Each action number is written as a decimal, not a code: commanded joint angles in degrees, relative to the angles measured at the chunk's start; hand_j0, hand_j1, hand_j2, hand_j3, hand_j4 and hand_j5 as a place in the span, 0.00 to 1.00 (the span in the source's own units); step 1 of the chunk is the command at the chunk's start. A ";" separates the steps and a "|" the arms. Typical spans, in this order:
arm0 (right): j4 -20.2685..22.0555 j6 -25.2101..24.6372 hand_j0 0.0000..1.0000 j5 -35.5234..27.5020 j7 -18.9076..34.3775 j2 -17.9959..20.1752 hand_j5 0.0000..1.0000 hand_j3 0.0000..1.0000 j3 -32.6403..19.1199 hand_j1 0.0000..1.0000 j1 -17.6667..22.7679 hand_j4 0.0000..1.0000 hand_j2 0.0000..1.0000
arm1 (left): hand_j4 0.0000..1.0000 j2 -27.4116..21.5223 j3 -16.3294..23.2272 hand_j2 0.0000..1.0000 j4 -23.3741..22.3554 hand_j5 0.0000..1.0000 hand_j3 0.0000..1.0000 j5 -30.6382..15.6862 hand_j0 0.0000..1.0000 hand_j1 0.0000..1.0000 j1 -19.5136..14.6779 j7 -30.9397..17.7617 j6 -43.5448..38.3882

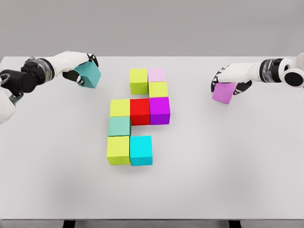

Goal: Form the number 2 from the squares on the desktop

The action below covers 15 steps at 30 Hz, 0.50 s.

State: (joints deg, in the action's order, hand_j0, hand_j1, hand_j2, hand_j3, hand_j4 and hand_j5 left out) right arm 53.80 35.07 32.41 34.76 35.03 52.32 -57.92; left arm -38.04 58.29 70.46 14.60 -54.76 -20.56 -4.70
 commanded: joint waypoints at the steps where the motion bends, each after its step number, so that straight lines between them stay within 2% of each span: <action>1: 0.25 -0.07 0.64 -0.59 0.24 0.22 0.64 0.64 -0.20 0.64 0.00 0.64 0.64 | 0.43 1.91 0.33 0.43 -0.24 0.43 0.43 -0.01 0.43 0.43 0.00 0.25 0.04; 5: 0.60 -0.07 0.64 -0.86 0.24 0.22 0.64 0.64 -0.20 0.64 -0.44 0.64 0.64 | 0.43 4.46 0.42 0.43 -1.03 0.43 0.43 0.08 0.43 0.43 -0.70 0.52 -0.31; 7: 2.80 -0.07 0.62 -0.95 0.24 0.57 0.62 0.62 -0.20 0.62 -0.18 0.62 0.62 | 0.43 6.40 1.65 0.43 -2.96 0.43 0.43 0.08 0.43 0.43 -1.58 0.61 -0.31; 10: 2.98 -0.07 0.62 -4.20 0.24 1.09 0.62 0.62 -0.11 0.62 -0.26 0.62 0.62 | 0.43 9.74 1.74 0.43 -7.18 0.43 0.43 0.34 0.43 0.43 -1.85 0.69 -0.22; 13: 3.24 -0.07 0.62 -8.06 0.24 2.15 0.62 0.62 -0.11 0.62 -0.18 0.62 0.62 | 0.43 10.97 2.53 0.43 -9.55 0.43 0.43 0.35 0.43 0.43 -2.20 0.96 -0.31; 15: 6.40 -0.07 0.62 -9.56 0.24 3.38 0.62 0.62 0.33 0.62 0.35 0.62 0.62 | 0.43 11.15 2.53 0.43 -9.82 0.43 0.43 0.35 0.43 0.43 -2.46 0.96 -0.40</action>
State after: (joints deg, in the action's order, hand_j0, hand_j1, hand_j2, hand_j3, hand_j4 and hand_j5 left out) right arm 58.52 35.21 25.22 34.98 37.44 52.51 -57.13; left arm -27.61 60.68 61.75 14.99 -57.22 -19.74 -5.04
